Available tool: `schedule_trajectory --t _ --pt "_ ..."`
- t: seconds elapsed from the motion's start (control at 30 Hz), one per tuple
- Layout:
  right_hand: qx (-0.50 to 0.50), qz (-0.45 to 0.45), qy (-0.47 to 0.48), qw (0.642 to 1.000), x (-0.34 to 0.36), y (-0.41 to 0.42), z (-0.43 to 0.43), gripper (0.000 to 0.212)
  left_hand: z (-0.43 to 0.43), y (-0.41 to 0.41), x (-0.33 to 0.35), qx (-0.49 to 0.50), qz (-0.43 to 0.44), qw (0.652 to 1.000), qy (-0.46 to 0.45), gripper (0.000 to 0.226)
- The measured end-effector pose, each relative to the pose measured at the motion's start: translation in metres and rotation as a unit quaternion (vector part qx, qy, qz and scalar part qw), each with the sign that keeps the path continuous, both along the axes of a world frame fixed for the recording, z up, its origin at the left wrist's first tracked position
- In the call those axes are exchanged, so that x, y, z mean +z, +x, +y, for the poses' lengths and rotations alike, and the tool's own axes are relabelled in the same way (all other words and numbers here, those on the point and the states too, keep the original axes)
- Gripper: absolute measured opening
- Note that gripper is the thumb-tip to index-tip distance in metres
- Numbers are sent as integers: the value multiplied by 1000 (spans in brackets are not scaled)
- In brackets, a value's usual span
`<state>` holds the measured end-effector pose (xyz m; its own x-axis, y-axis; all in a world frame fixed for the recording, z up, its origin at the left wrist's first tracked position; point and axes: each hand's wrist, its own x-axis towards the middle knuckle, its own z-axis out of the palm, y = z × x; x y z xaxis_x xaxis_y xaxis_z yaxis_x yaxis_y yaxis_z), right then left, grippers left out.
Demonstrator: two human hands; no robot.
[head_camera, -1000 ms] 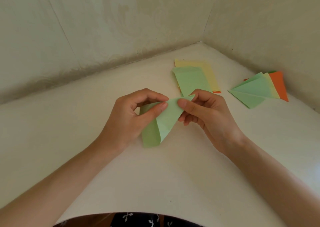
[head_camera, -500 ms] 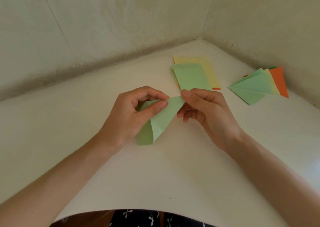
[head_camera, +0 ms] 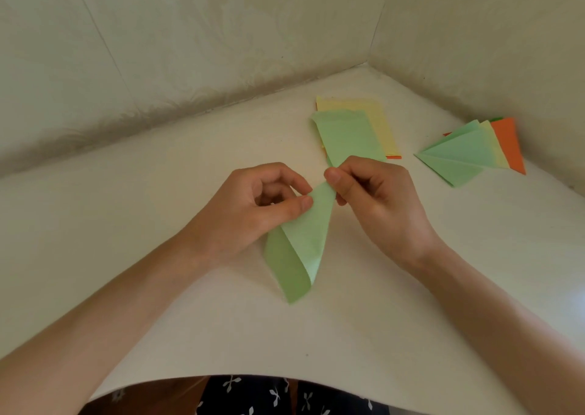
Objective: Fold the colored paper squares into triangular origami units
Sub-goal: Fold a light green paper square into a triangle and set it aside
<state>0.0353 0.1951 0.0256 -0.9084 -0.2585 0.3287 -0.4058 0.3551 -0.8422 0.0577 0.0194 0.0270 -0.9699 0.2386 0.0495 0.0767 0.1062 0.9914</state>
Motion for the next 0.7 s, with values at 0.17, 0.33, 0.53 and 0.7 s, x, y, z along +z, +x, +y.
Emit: schedule_trajectory --t 0.17,0.33,0.53,0.7 --pt "66 12 18 998 -2 3 -2 33 1 4 3 -25 -9 999 24 14" --pt "86 -78 -24 993 -2 5 -6 34 1 3 -3 20 36 999 12 10" --pt "87 -80 -28 993 -5 9 -13 26 6 6 -1 65 38 996 55 10" --pt "96 -43 17 994 -1 12 -14 23 6 5 -2 46 -1 996 73 13"
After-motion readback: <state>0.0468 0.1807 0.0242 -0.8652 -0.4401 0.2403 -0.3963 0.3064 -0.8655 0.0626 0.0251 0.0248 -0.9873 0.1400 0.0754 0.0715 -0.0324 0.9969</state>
